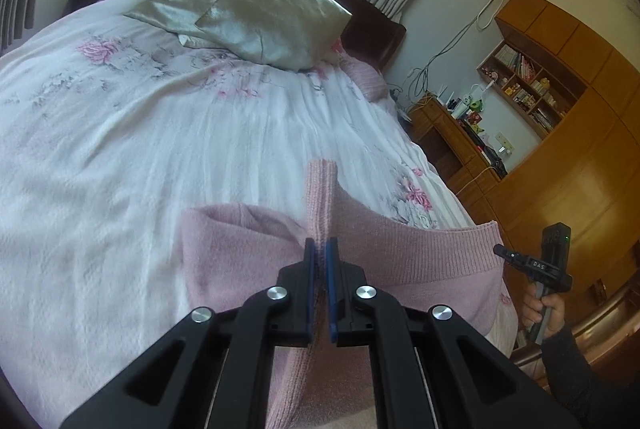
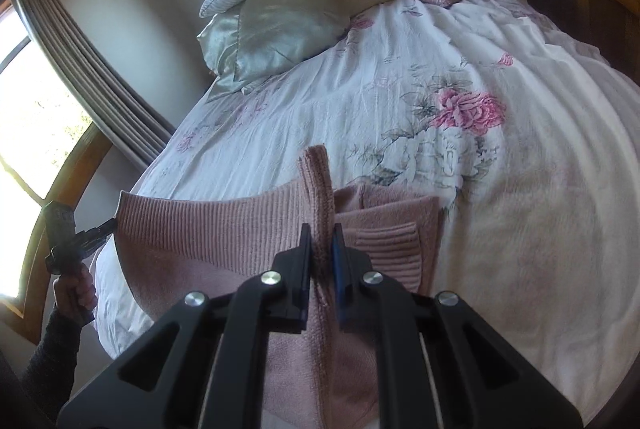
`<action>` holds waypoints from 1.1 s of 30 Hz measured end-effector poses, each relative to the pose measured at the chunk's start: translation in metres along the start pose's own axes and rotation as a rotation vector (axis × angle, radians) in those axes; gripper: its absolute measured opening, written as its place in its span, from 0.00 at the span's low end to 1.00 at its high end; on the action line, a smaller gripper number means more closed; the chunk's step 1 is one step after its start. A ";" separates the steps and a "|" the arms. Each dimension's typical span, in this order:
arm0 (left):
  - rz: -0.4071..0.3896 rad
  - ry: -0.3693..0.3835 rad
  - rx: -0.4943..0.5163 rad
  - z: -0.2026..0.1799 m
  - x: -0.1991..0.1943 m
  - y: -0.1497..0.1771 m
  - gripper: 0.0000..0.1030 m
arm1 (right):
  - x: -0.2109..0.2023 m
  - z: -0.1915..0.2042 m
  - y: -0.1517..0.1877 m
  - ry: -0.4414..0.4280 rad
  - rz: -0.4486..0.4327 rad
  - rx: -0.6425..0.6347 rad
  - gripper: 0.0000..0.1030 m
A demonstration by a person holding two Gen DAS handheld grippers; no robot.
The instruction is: Fold small clothes
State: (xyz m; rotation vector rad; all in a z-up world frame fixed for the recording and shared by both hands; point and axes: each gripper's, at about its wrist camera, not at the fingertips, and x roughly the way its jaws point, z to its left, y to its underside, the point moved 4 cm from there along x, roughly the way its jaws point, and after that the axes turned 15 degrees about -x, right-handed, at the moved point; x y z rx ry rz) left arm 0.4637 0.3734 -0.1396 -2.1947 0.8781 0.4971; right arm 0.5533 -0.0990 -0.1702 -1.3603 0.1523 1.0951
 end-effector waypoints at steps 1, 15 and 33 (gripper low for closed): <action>0.000 -0.010 -0.005 0.003 0.008 -0.009 0.04 | 0.008 -0.006 -0.007 0.014 0.007 0.006 0.08; 0.087 -0.125 -0.103 0.058 0.112 -0.057 0.04 | 0.123 -0.065 -0.018 0.152 0.187 0.068 0.08; 0.089 -0.339 -0.136 0.105 0.143 -0.053 0.11 | 0.155 -0.088 -0.001 0.206 0.196 0.106 0.29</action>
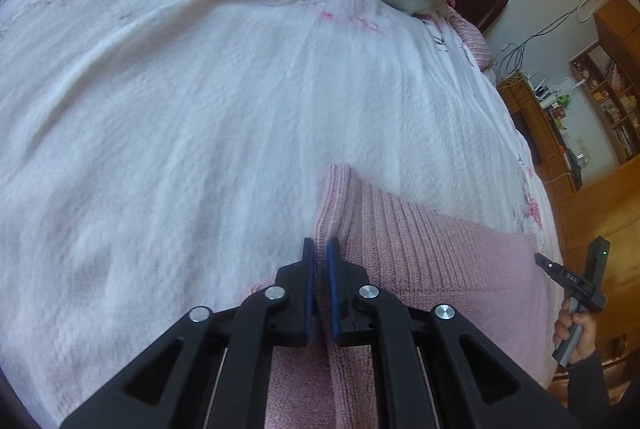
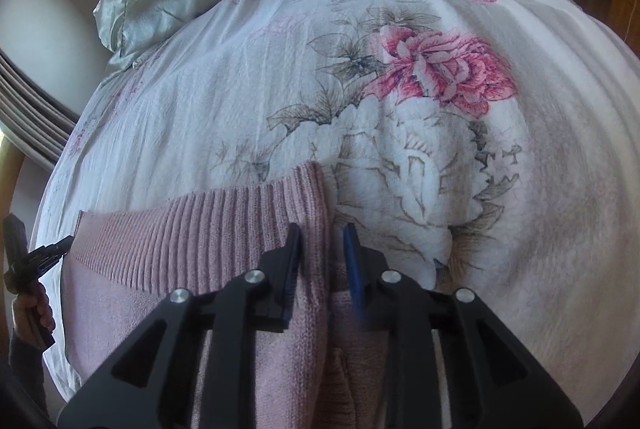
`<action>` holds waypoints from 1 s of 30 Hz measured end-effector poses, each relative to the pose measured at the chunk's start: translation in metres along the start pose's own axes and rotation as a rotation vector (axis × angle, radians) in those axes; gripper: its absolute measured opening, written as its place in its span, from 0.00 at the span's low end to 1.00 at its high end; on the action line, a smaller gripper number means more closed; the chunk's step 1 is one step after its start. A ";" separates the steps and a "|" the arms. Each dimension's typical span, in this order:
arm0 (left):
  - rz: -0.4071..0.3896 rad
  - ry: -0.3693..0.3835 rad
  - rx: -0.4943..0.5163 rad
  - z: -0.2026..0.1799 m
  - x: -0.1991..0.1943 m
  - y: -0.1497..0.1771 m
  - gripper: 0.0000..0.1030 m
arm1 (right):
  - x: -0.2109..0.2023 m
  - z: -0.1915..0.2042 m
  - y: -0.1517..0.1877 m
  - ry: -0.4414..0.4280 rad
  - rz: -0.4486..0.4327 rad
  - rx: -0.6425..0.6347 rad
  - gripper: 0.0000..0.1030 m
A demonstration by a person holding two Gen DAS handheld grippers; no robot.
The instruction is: Fold small clothes
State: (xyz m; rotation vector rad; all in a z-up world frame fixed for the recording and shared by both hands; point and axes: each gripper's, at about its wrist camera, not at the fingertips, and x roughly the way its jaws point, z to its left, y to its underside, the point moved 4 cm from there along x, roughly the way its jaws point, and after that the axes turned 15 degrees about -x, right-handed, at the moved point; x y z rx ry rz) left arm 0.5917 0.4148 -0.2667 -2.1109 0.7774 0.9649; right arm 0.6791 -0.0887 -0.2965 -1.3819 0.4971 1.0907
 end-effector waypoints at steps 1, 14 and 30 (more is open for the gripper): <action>-0.059 -0.041 -0.002 -0.002 -0.016 -0.001 0.10 | -0.008 -0.004 0.003 -0.007 -0.032 0.026 0.33; 0.173 0.128 0.011 -0.016 0.016 0.046 0.02 | -0.008 0.012 0.041 -0.118 -0.004 0.039 0.00; 0.125 0.295 0.109 0.000 -0.066 0.127 0.22 | -0.076 0.089 0.116 -0.329 -0.023 0.000 0.18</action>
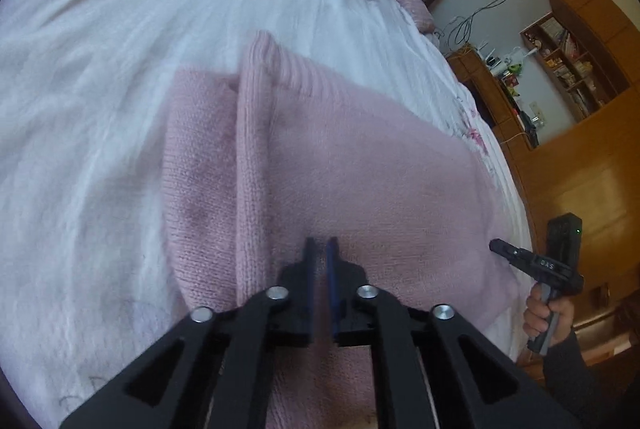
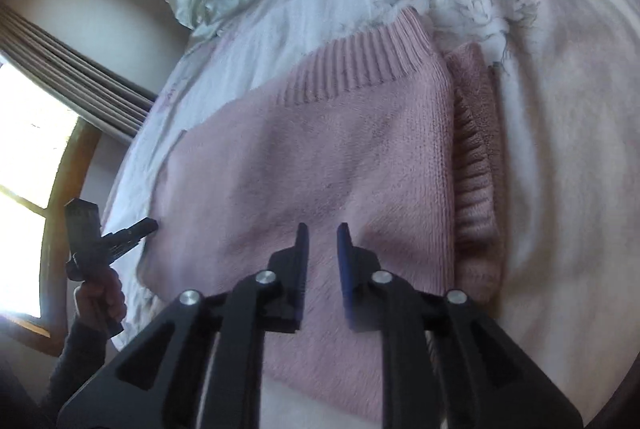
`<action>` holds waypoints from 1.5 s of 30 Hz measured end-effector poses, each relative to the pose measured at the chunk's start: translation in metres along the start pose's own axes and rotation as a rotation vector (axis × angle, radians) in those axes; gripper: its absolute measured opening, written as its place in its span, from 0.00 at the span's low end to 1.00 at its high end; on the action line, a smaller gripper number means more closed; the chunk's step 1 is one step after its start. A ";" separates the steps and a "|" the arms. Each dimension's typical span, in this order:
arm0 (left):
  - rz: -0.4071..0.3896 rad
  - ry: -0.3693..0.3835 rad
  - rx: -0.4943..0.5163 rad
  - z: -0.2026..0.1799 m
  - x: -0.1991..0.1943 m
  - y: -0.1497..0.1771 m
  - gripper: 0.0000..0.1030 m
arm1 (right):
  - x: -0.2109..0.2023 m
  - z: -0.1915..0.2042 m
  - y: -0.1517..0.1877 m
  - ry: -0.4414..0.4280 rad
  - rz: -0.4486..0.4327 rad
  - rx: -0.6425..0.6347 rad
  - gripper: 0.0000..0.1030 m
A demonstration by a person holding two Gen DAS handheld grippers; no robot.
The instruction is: Fold small clothes
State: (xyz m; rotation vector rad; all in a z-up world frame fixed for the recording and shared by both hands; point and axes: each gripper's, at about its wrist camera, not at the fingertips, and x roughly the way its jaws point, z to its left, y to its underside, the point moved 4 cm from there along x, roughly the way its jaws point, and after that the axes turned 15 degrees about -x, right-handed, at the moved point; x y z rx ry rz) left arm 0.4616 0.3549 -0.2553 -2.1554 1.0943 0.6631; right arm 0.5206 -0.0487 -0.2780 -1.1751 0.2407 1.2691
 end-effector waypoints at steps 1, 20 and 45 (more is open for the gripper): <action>0.008 0.047 0.031 -0.009 -0.011 0.010 0.22 | -0.013 0.007 0.007 -0.012 -0.014 -0.016 0.18; 0.024 0.028 -0.097 0.038 -0.086 0.023 0.69 | -0.099 0.032 0.071 0.249 -0.057 -0.153 0.33; 0.243 0.198 -0.307 0.070 0.063 -0.110 0.71 | 0.143 0.284 0.109 0.721 0.040 -1.253 0.65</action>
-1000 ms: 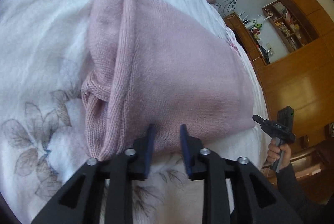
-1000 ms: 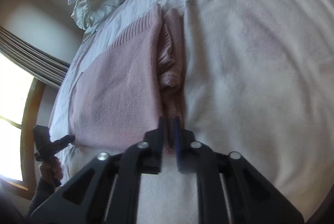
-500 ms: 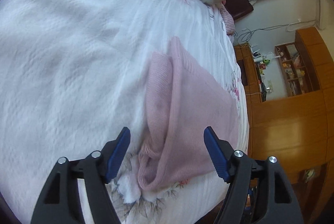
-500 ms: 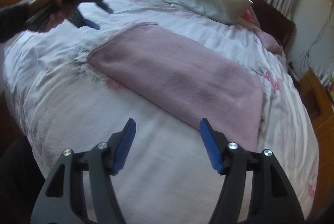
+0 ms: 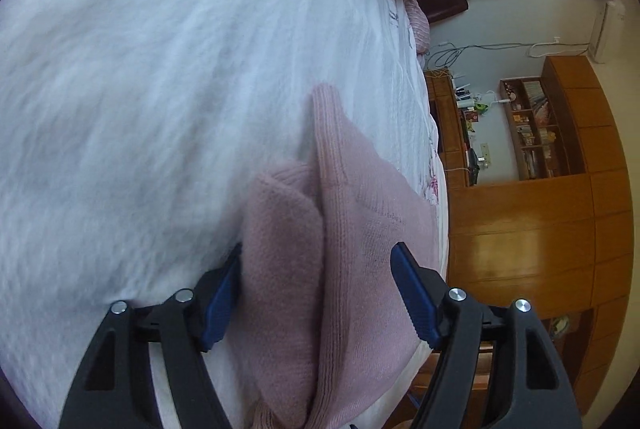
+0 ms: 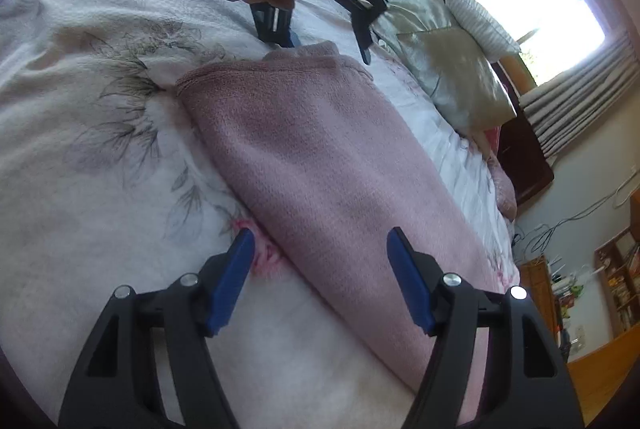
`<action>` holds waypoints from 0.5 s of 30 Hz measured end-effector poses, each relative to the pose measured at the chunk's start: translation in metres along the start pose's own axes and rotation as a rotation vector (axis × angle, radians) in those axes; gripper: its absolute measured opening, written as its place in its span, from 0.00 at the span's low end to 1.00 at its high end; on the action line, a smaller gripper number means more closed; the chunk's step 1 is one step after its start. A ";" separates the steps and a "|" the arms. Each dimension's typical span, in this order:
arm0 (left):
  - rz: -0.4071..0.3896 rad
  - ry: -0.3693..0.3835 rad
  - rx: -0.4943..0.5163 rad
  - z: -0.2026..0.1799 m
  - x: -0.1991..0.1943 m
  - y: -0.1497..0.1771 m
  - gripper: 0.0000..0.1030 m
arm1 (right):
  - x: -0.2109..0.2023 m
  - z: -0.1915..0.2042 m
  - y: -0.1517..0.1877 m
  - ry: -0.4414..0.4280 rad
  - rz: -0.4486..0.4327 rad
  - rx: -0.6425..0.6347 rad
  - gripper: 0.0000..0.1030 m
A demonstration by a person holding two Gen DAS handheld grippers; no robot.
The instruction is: Fold small clothes
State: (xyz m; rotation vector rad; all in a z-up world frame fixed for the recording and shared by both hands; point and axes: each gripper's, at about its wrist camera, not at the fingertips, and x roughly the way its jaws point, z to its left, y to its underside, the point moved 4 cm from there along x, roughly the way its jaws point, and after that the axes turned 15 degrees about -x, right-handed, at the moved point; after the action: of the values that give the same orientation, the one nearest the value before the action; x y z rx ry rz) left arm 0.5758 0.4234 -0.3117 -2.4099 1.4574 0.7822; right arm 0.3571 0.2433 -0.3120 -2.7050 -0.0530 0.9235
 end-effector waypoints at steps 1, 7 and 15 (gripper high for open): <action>0.012 -0.010 0.013 -0.003 0.005 -0.001 0.71 | 0.004 0.002 -0.006 0.014 -0.003 -0.015 0.65; 0.057 -0.084 0.039 -0.016 0.020 -0.005 0.53 | 0.026 0.013 -0.041 0.037 -0.007 -0.043 0.56; 0.071 -0.167 0.022 -0.019 0.028 -0.008 0.37 | 0.038 0.014 -0.067 0.028 -0.012 0.020 0.48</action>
State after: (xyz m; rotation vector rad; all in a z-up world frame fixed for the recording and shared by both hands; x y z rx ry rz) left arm 0.5991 0.3975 -0.3114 -2.2272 1.4847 0.9527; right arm 0.3825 0.3161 -0.3262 -2.6961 -0.0540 0.8779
